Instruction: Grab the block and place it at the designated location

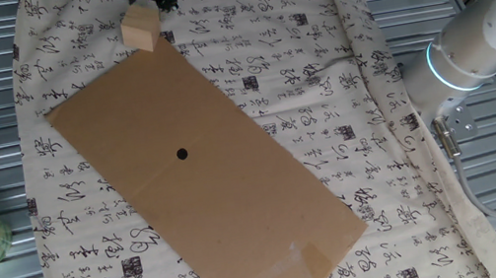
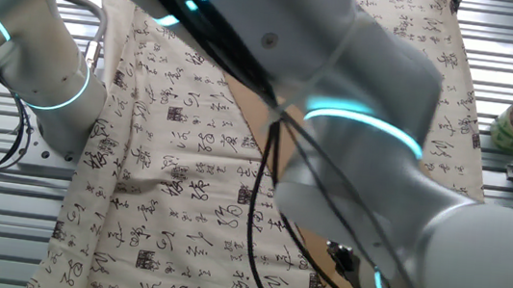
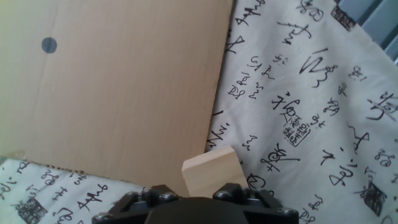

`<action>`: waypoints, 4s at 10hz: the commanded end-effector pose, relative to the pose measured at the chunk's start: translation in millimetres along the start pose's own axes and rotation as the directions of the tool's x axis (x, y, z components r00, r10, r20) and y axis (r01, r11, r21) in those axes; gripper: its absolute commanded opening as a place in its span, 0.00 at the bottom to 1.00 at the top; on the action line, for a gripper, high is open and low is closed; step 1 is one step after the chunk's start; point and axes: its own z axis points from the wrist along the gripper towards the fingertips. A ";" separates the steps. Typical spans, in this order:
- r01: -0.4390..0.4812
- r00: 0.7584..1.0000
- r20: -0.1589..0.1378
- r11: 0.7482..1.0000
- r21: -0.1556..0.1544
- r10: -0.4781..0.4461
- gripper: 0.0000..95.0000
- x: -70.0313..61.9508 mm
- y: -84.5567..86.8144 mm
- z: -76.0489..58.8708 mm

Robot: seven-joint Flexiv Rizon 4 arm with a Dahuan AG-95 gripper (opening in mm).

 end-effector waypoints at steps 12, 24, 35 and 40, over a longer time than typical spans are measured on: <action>0.038 0.999 0.009 0.999 0.007 -0.038 1.00 0.5 -16.3 20.4; 0.047 0.998 0.038 0.999 0.023 -0.048 1.00 2.8 -21.5 40.5; 0.050 0.997 0.063 0.998 0.040 -0.052 1.00 2.6 -23.4 55.3; 0.056 0.996 0.067 0.997 0.046 -0.059 1.00 2.3 -23.3 62.9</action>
